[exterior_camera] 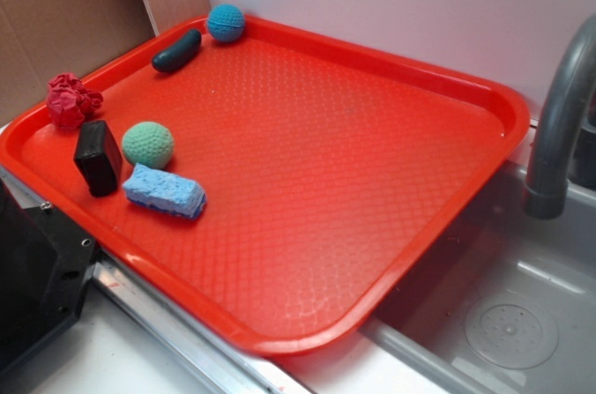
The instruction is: Grab the black box.
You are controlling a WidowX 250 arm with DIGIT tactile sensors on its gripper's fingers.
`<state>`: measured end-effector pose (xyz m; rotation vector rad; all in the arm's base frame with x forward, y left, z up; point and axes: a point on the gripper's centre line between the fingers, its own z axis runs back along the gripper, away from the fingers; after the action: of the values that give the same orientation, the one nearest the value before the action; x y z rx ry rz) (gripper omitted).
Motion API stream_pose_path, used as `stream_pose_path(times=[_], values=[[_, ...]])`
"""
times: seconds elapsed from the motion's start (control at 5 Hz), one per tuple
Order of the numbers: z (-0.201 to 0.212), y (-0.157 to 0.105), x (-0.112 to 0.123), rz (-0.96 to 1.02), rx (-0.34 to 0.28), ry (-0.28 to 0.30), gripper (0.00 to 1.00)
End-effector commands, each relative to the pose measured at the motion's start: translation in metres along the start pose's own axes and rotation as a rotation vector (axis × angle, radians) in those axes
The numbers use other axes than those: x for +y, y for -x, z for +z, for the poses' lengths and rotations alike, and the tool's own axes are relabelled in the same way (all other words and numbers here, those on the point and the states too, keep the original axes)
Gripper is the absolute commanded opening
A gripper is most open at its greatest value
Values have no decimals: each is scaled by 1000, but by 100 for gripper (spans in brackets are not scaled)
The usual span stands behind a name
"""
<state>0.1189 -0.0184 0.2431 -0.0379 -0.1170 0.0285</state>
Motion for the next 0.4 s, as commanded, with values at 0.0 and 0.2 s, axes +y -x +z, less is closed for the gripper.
stream_pose_path(times=[0.0, 0.2], values=[[0, 0, 0, 0, 0, 0, 100], [-49, 3, 33, 250, 77, -33, 100]])
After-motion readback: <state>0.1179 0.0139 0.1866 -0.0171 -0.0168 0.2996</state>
